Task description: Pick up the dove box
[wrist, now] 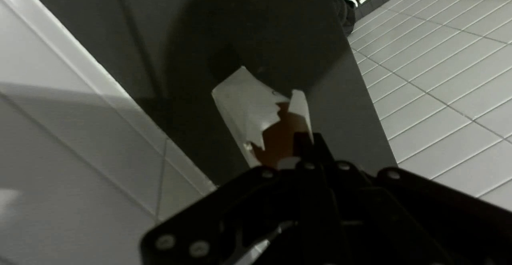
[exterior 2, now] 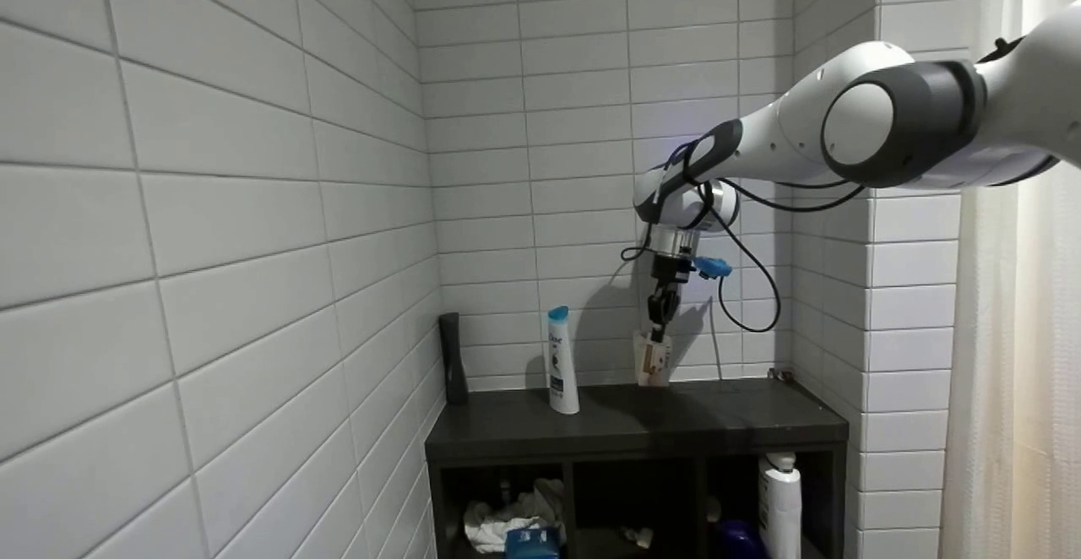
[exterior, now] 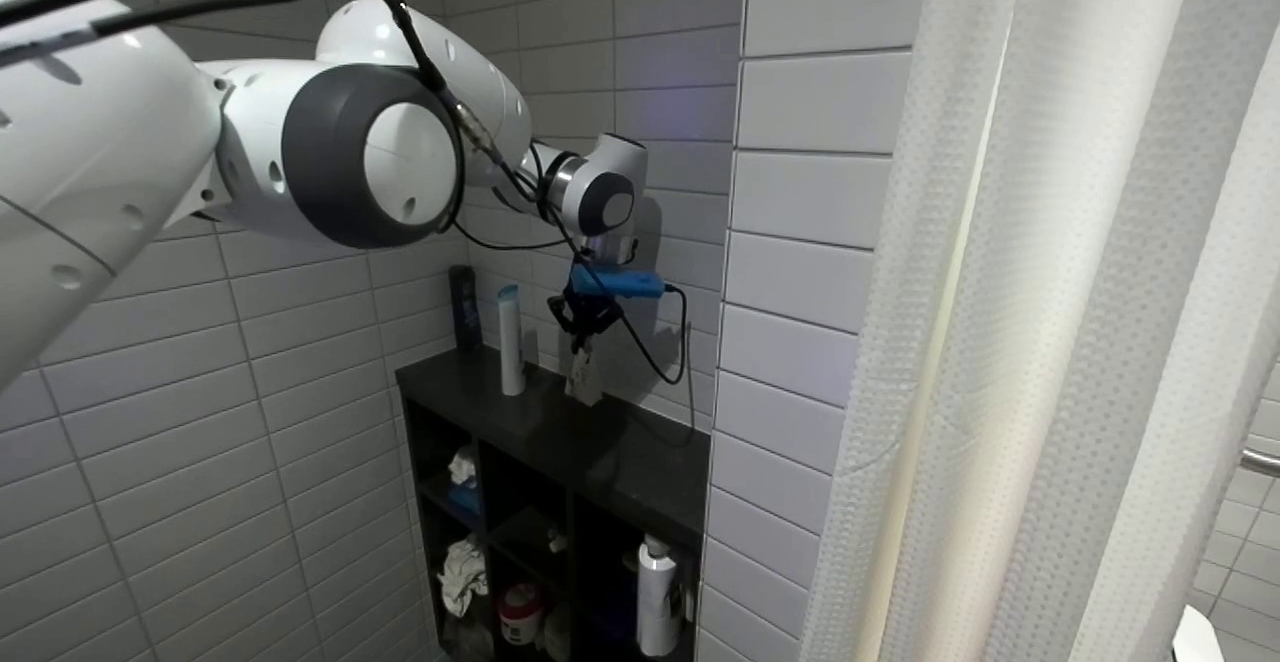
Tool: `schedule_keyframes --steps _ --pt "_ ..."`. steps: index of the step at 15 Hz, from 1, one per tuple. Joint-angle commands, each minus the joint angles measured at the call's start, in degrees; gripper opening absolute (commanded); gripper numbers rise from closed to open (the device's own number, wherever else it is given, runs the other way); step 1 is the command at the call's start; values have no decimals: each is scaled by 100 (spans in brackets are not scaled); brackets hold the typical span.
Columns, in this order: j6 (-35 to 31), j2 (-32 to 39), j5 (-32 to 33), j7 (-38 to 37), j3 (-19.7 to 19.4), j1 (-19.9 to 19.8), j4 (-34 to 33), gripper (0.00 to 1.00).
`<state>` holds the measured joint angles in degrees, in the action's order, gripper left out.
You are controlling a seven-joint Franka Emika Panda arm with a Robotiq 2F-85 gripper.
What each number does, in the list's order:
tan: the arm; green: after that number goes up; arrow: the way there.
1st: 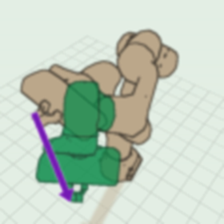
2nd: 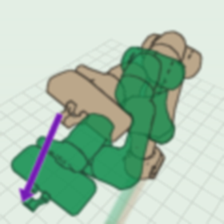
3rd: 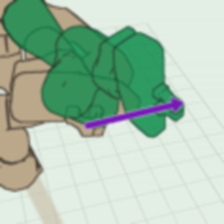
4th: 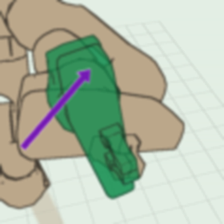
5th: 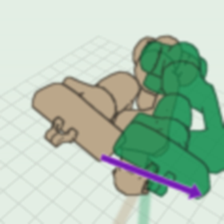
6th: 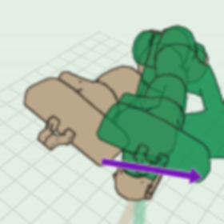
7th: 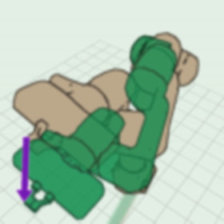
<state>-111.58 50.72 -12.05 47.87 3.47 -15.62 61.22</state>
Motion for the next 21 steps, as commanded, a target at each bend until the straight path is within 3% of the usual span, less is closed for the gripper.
schedule_keyframes --steps 1,8,21 --pt "-171 -332 210 -197 -64 60 401 0" --pt "-232 -409 276 -308 -28 32 565 0" --pt "-8 50 169 -137 115 -42 247 0"
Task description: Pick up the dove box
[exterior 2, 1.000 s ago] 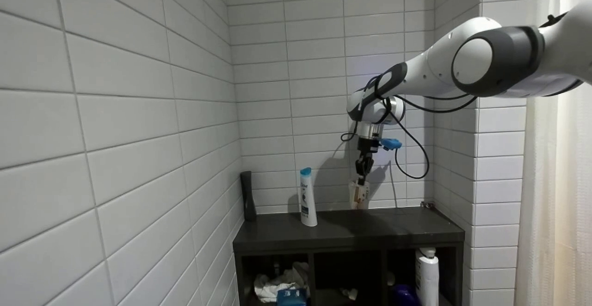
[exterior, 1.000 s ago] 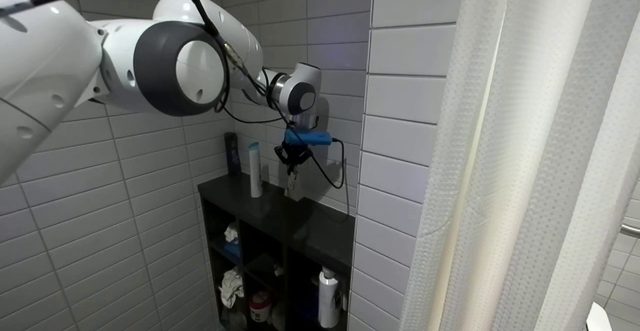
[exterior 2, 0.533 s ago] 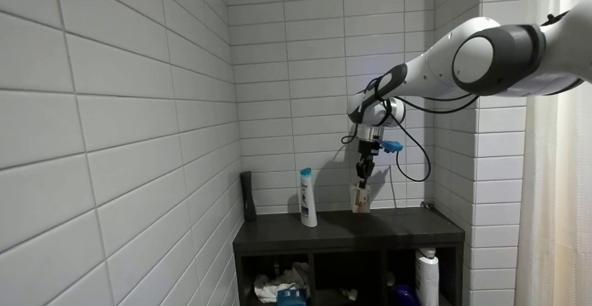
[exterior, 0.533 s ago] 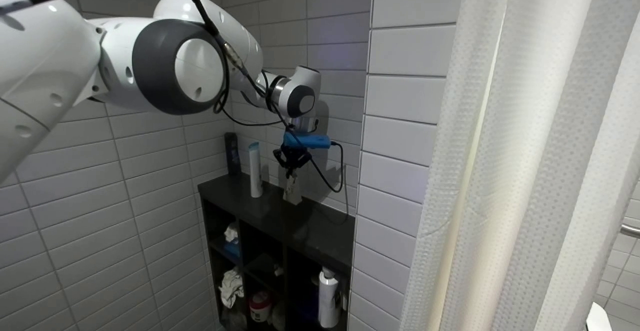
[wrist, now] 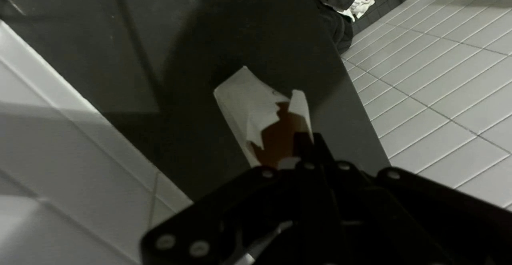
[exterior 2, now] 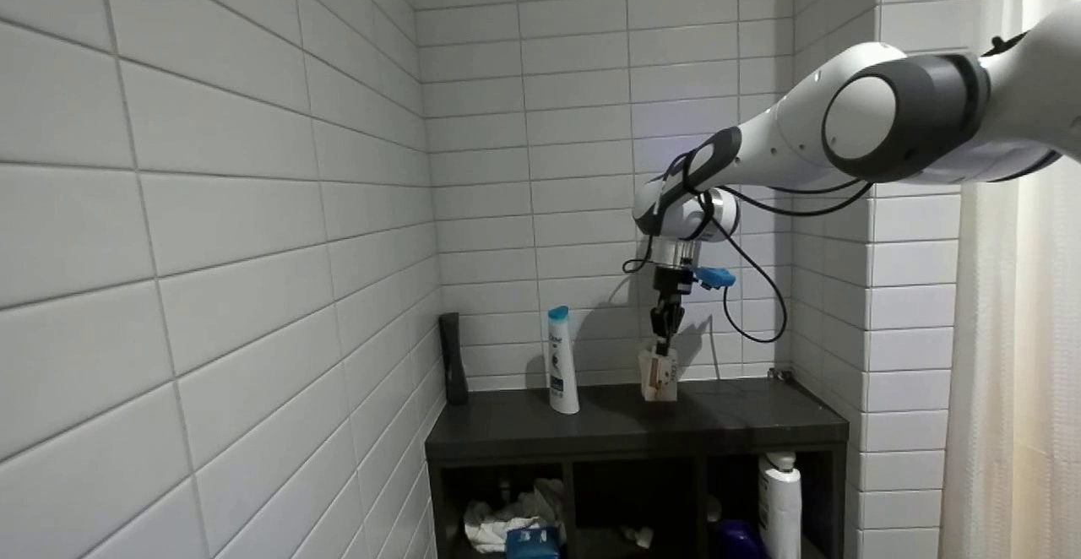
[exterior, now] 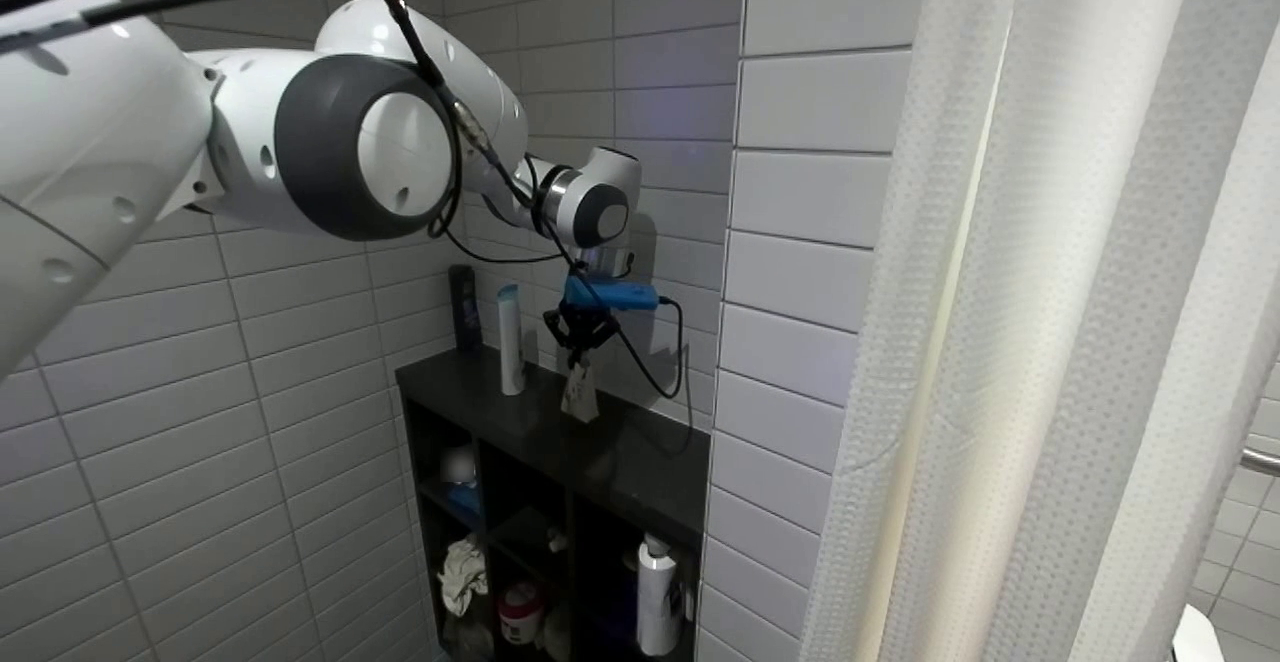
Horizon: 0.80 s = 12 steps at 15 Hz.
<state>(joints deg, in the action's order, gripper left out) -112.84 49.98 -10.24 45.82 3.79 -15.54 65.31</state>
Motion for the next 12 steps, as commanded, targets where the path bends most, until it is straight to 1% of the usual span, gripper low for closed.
schedule_keyframes --steps 1,12 --pt "125 139 -8 67 89 -50 -169 0" --pt "391 371 -32 108 142 -75 -420 0"
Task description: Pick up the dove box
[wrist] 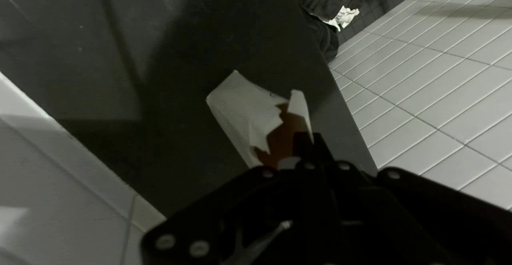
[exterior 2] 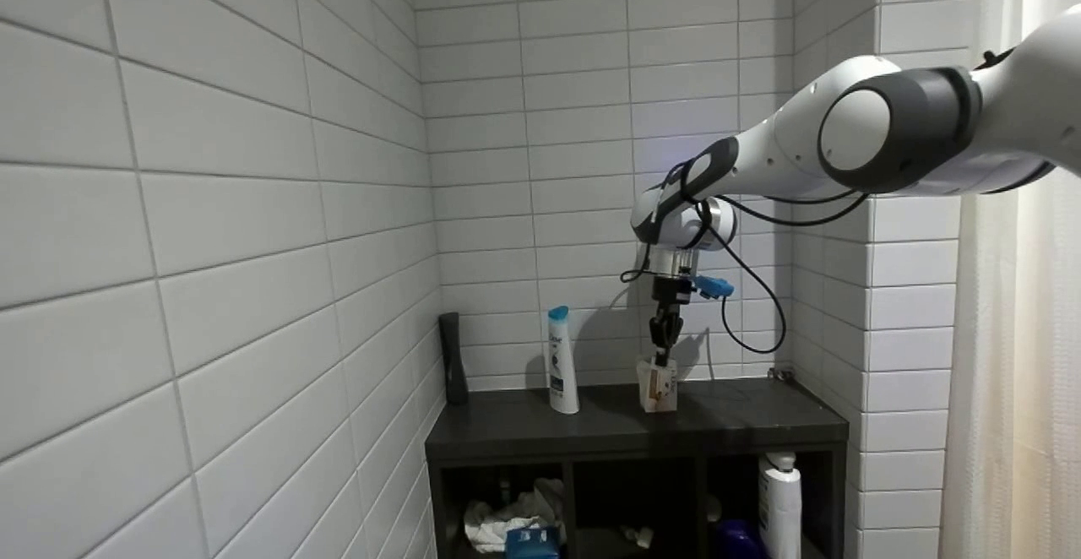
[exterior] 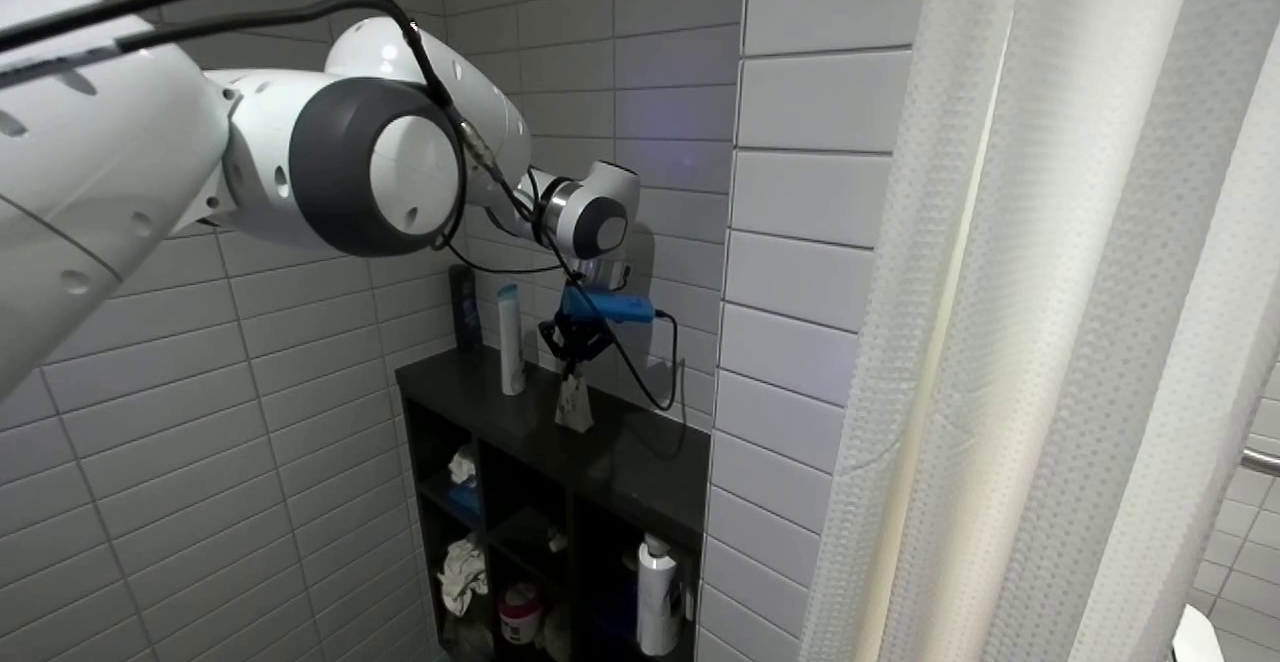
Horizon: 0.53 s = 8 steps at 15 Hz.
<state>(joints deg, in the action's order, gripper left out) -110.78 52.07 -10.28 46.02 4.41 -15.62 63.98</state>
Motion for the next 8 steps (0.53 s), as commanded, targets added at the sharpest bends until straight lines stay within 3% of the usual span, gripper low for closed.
schedule_keyframes --steps 1,3,5,8 --pt "213 180 -29 89 81 -67 -321 0" --pt "248 199 -28 98 83 -64 -356 0" --pt "251 207 -33 125 86 -67 -377 23" --pt "274 228 -30 137 87 -69 -417 44"
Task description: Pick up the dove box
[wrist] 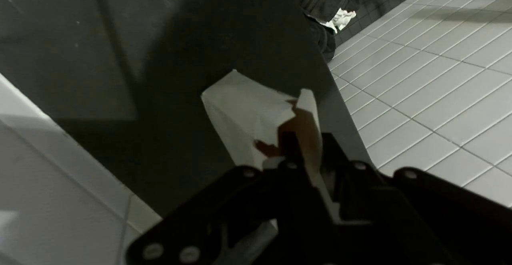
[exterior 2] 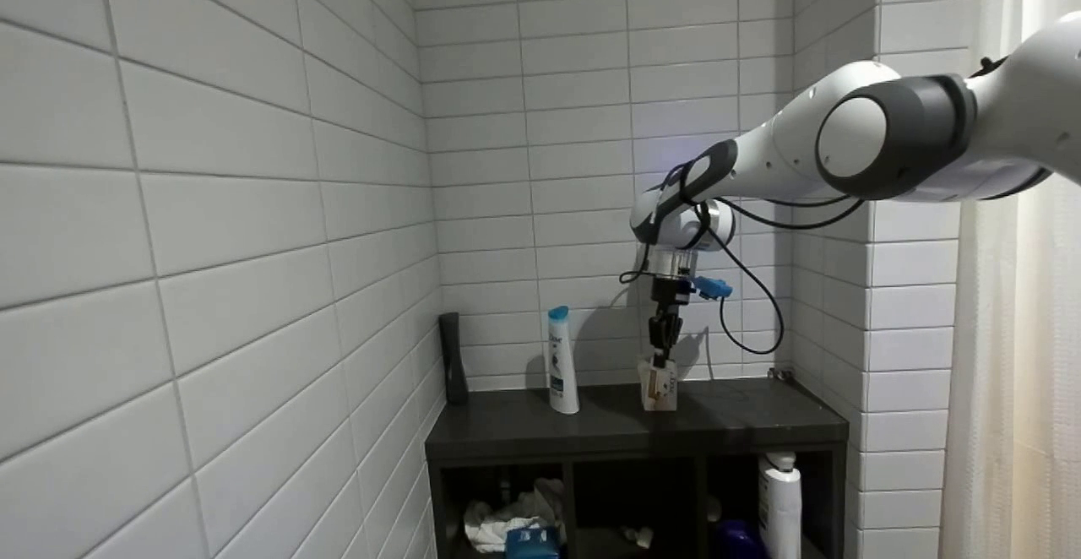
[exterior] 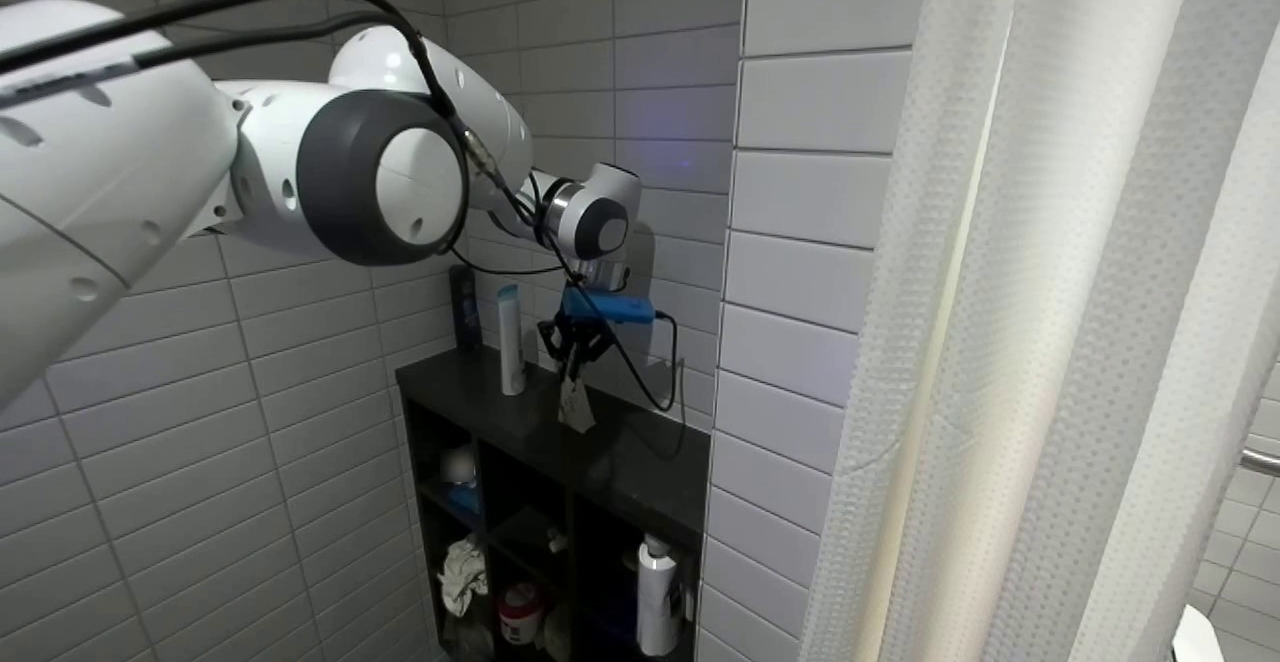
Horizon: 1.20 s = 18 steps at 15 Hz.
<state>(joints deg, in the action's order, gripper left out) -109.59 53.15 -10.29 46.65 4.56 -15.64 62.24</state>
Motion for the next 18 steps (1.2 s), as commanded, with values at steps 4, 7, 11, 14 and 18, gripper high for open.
schedule_keyframes --steps 4,7,11,14,18 --pt "171 121 -31 106 82 -74 -261 70" --pt "167 62 10 62 48 -57 -228 91" --pt "137 -28 61 7 4 -26 -185 100" --pt "116 -72 86 2 -8 -5 -180 100" --pt "71 -144 96 -43 -26 13 -133 100"
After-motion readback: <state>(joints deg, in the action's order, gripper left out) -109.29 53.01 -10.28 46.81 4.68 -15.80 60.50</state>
